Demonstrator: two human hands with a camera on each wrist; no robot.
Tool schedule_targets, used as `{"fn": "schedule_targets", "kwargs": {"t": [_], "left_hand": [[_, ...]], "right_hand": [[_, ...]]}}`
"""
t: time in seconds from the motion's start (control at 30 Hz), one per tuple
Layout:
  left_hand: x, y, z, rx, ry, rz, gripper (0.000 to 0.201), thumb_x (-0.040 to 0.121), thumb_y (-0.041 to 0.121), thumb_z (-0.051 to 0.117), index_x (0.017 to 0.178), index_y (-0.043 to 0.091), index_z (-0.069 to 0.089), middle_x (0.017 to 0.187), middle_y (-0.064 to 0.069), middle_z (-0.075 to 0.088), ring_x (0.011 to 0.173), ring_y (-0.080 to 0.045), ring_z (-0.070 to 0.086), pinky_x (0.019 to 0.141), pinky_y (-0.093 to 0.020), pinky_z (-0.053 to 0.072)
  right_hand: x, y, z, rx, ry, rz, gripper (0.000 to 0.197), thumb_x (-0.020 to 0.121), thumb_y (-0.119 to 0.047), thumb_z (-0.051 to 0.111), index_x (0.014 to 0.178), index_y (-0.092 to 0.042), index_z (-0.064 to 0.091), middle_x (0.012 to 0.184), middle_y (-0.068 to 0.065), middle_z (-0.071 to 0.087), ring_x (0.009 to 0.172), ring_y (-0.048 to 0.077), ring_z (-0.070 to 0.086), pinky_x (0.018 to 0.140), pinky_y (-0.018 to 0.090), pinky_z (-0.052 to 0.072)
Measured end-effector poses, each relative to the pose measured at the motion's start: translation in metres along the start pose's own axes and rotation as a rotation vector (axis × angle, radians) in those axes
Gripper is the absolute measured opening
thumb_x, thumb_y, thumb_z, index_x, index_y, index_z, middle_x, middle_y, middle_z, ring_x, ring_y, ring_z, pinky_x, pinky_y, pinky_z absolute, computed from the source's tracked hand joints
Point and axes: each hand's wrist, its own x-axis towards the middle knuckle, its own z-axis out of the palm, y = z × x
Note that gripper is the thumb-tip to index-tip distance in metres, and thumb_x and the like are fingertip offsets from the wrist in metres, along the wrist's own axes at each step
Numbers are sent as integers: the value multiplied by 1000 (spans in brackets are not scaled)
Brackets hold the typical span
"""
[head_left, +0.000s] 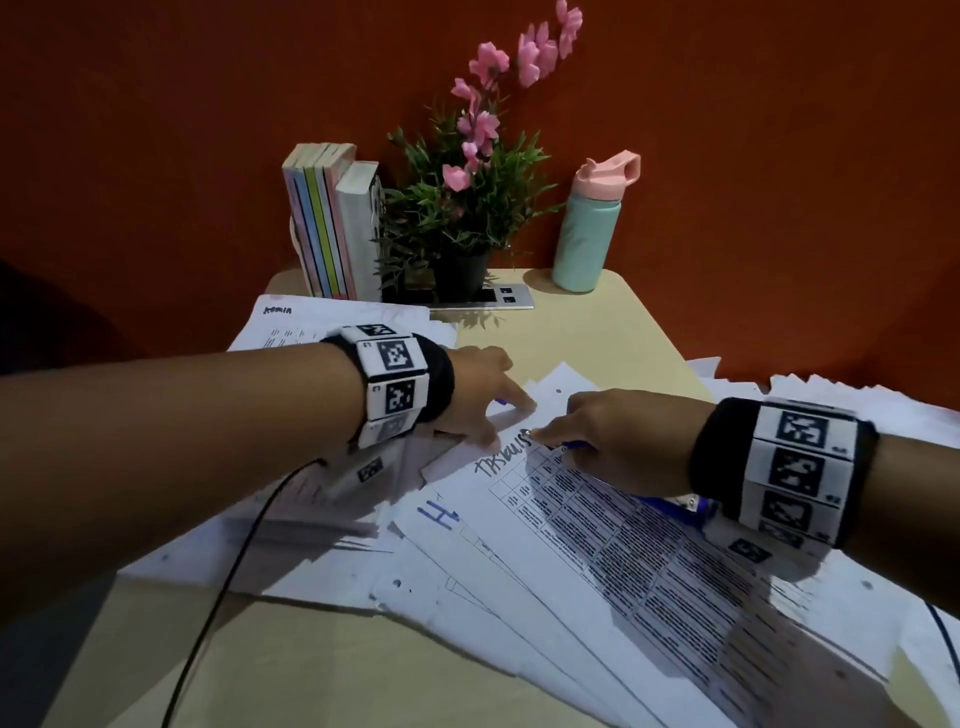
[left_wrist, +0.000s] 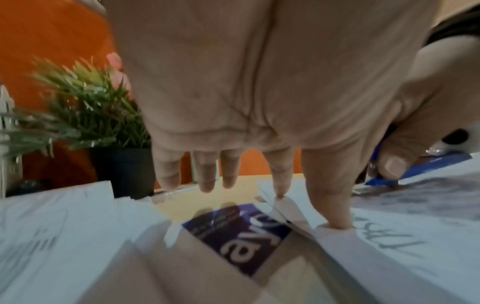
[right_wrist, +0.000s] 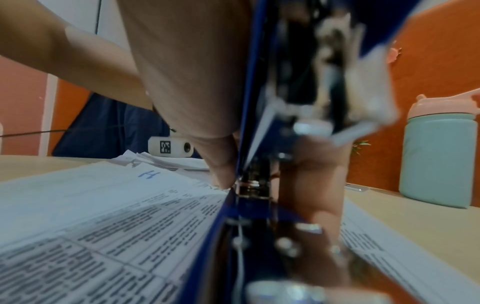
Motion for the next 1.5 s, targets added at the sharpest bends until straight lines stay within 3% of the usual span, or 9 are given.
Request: {"fn": "schedule_targets", "kwargs": {"t": [0.2, 0.4, 0.6, 0.8, 1.0, 1.17, 1.3, 1.4, 1.5], "left_hand": [[12, -12, 5, -47, -46, 58, 70, 89, 54, 63, 150, 45, 31, 153, -7, 31, 139, -25, 34, 108, -35, 34], [16, -15, 10, -36, -57, 54, 77, 81, 65, 65, 149, 48, 31, 152, -3, 31, 139, -25, 35, 110, -40, 35], [20, -15, 10, -23, -64, 51, 79, 81, 65, 65, 150, 47, 30, 153, -4, 29, 139, -25, 33, 110, -41, 35], [20, -16, 10, -30, -62, 59, 76, 81, 63, 67, 148, 48, 34, 150, -3, 30, 136, -26, 38, 103, -37, 38], [19, -16, 11, -30, -55, 63, 77, 81, 63, 66, 149, 47, 33, 152, -6, 30, 139, -28, 35, 103, -38, 36], [20, -16, 12, -38, -42, 67, 76, 81, 62, 68, 148, 47, 35, 152, -6, 30, 140, -28, 34, 101, -36, 35], [19, -15, 12, -39, -49, 69, 76, 81, 61, 68, 148, 45, 36, 157, -6, 24, 144, -28, 30, 110, -38, 33], [18, -14, 11, -23, -54, 71, 74, 81, 61, 68, 147, 44, 39, 156, -5, 26, 141, -27, 34, 107, -38, 35], [17, -13, 10, -19, -52, 77, 72, 82, 60, 68, 147, 42, 41, 154, -6, 28, 140, -28, 35, 104, -37, 36]], "right_hand": [[10, 2, -4, -27, -51, -15, 44, 102, -31, 42, 145, -38, 43, 134, 3, 51, 122, 23, 51, 92, 31, 38], [16, 3, -2, -66, -56, -18, 45, 103, -28, 39, 146, -39, 42, 134, 3, 51, 120, 22, 52, 83, 28, 36], [14, 0, 3, -142, -37, -37, 41, 103, -27, 38, 142, -33, 47, 118, 5, 54, 105, 27, 57, 88, 37, 48], [23, -10, 11, -239, -1, -46, 44, 100, -25, 42, 144, -31, 40, 116, 5, 48, 89, 32, 60, 76, 40, 54], [21, -7, 12, -250, 55, -63, 44, 102, -33, 38, 146, -34, 35, 118, 4, 51, 91, 30, 61, 74, 39, 53], [23, -9, 11, -256, 35, -87, 44, 101, -30, 39, 144, -35, 34, 117, 4, 51, 92, 31, 61, 75, 39, 54], [23, -13, 10, -287, 12, -49, 45, 99, -25, 42, 143, -33, 36, 116, 3, 48, 83, 30, 58, 65, 33, 46], [20, -21, 12, -332, -7, 8, 50, 97, -17, 40, 146, -28, 32, 122, 6, 43, 65, 29, 46, 57, 34, 35], [16, -26, 11, -337, -21, 35, 55, 95, -13, 37, 148, -25, 28, 127, 9, 40, 63, 30, 43, 53, 34, 33]]}}
